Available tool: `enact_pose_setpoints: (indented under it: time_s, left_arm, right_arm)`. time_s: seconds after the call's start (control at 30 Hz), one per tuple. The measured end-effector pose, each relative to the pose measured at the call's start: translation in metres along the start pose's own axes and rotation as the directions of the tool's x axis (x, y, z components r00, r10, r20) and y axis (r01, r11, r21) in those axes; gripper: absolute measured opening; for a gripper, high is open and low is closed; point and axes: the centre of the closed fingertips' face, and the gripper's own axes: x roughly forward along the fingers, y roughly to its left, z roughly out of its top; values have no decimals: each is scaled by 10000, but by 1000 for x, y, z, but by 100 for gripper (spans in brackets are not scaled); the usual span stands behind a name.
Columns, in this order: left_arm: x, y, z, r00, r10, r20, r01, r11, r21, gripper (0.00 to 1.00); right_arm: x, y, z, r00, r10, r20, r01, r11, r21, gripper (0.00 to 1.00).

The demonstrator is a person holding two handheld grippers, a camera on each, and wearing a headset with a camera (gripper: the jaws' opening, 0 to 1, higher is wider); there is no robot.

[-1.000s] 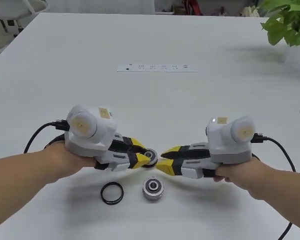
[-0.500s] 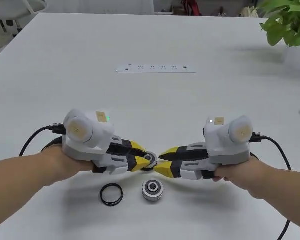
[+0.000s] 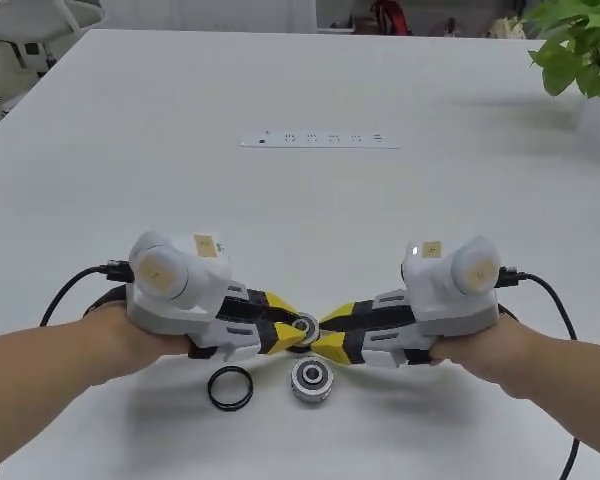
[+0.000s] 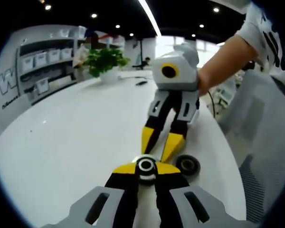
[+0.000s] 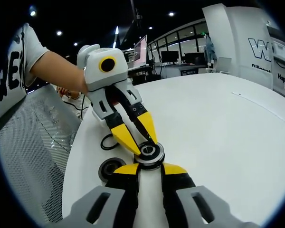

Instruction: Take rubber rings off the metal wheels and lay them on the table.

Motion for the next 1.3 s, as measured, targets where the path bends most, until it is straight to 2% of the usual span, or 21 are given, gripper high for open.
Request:
enact_pose_setpoints:
  time_s: [0.4,0.53,0.73,1.1,1.17,1.23,1.3]
  left_arm:
    - [1,1,-1,9999,57,82,-56,9998,-173,12]
    - [1,1,-1,9999,79,90,-77,9998,-199,12]
    - [1,1,0,9999,138,64,-137,9998,-168,12]
    - [2,2,0,9996,281,63,-280,9994,-183,12]
    - [3,2,1,9994,338,64,-337,9992,-224,12]
    - [4,2,1,9992,381,72,-379,9989,-269,12]
    - [5,2,1,9992,408,56,-406,9989,-240,12]
  right_arm:
    - [0,0,-2,9999,-4,-140,7,9998,214,11]
    - [-2,-1,-4,9997,-20,-242,26,9997,262,4]
    - [-2,-2,-4,9995,-101,-292,111,9993,350,1]
    - [-11,-9,-1,9994,-289,206,255,9884,1496,0]
    - [-12,-12,0,9984,-419,372,344,9824,1837,0]
    - [-14,-14,7,9951,-545,819,336,9707,2380,0]
    - [-14,-15,6,9956,-545,757,347,9698,2415,0]
